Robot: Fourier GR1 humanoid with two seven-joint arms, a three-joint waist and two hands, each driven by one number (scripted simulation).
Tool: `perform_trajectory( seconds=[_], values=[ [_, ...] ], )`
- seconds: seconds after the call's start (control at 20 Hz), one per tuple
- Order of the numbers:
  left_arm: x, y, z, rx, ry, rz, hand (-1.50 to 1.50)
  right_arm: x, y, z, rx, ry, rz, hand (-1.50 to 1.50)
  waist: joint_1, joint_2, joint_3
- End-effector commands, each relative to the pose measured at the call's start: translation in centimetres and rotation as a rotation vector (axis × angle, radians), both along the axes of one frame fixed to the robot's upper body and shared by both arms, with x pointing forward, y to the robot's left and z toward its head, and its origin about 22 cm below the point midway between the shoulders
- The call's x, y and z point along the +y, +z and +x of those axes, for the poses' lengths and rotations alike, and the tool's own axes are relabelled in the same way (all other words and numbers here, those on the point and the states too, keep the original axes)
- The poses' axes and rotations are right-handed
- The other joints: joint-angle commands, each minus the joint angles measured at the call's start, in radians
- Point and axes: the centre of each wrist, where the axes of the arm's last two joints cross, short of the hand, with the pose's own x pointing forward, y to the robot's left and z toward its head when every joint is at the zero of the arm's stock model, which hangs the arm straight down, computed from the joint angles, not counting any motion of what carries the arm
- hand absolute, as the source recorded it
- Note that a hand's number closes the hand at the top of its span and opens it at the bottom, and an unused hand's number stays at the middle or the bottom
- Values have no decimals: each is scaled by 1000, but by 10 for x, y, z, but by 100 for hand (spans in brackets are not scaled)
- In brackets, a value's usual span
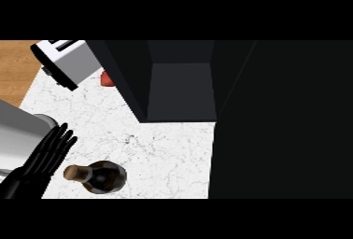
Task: Pick up the wine, place it into the cabinet and close the cabinet
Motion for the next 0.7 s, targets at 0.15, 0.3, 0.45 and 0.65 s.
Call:
perform_trajectory(
  seconds=[0.15, 0.3, 0.45, 0.65],
  values=[
    [8, -41, 16, 19, 33, 35, -150, -11, 31, -46, -62, 42, 59, -150, -3, 0, 0],
    [26, -65, 17, 46, 47, 29, -150, -12, 33, -50, -65, 37, 53, -150, -5, 0, 0],
    [26, -72, 23, 57, 13, 36, -150, -17, 25, -37, -77, 22, 59, -150, 1, 1, 1],
    [24, -89, 34, 68, 28, 39, -150, -16, 32, -48, -79, 30, 38, -150, -6, 0, 1]
  ],
)
